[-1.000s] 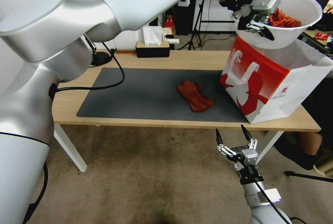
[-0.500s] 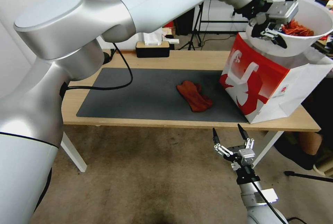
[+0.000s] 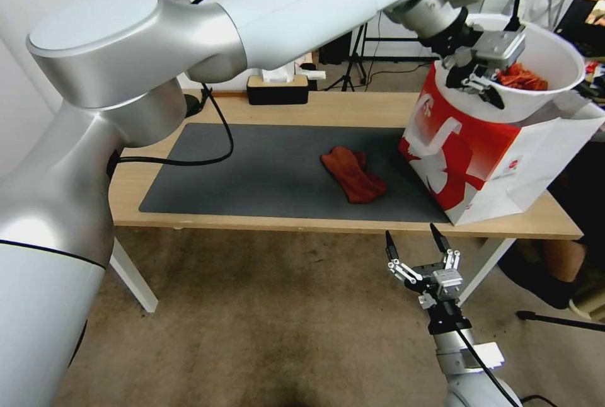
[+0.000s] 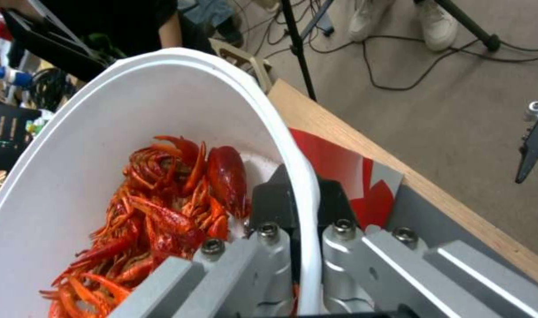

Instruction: Sweep shrimp from table into container with towel, then put container into takeout bag.

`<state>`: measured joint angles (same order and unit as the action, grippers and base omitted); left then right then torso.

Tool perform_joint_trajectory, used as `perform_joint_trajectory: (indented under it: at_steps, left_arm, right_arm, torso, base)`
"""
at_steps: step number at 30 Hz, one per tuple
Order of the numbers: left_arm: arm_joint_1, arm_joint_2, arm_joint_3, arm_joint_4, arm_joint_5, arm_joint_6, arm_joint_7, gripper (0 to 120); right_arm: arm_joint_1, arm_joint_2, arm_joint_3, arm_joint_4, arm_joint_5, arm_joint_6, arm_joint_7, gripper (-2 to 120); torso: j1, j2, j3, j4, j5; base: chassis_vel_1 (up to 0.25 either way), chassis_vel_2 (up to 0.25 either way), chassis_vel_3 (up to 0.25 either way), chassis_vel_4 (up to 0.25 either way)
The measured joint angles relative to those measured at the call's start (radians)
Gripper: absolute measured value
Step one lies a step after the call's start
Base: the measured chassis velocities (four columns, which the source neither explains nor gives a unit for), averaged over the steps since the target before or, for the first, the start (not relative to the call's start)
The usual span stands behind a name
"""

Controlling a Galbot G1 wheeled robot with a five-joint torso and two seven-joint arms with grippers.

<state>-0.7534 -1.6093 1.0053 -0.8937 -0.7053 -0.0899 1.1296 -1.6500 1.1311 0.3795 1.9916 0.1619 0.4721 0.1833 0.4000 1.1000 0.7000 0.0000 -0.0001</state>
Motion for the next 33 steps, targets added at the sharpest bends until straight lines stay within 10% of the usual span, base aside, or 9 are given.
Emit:
perform_joint_trajectory:
  at_steps: [6,20,33]
  left_arm:
    - [-0.003,0.0,0.007,-0.004,-0.001,0.003,-0.001,1]
    - [-0.017,0.001,-0.01,-0.018,-0.002,0.007,-0.033,51]
    - [-0.006,0.046,-0.166,-0.013,0.031,0.044,-0.143,97]
  right_arm:
    - [0.002,0.005,-0.002,-0.002,0.0,0.001,-0.001,90]
    - [0.008,0.002,-0.002,-0.002,0.0,0.001,-0.002,90]
    - [0.006,-0.009,0.006,0.005,0.007,-0.004,-0.002,88]
  torso:
    - [0.0,0.0,0.0,-0.0001,0.0]
    - [0.0,0.0,0.0,-0.0001,0.0001]
    - [0.0,0.0,0.0,-0.0002,0.0]
  base:
    - [0.0,0.0,0.0,0.0]
    - [0.0,0.0,0.0,0.0]
    - [0.0,0.0,0.0,0.0]
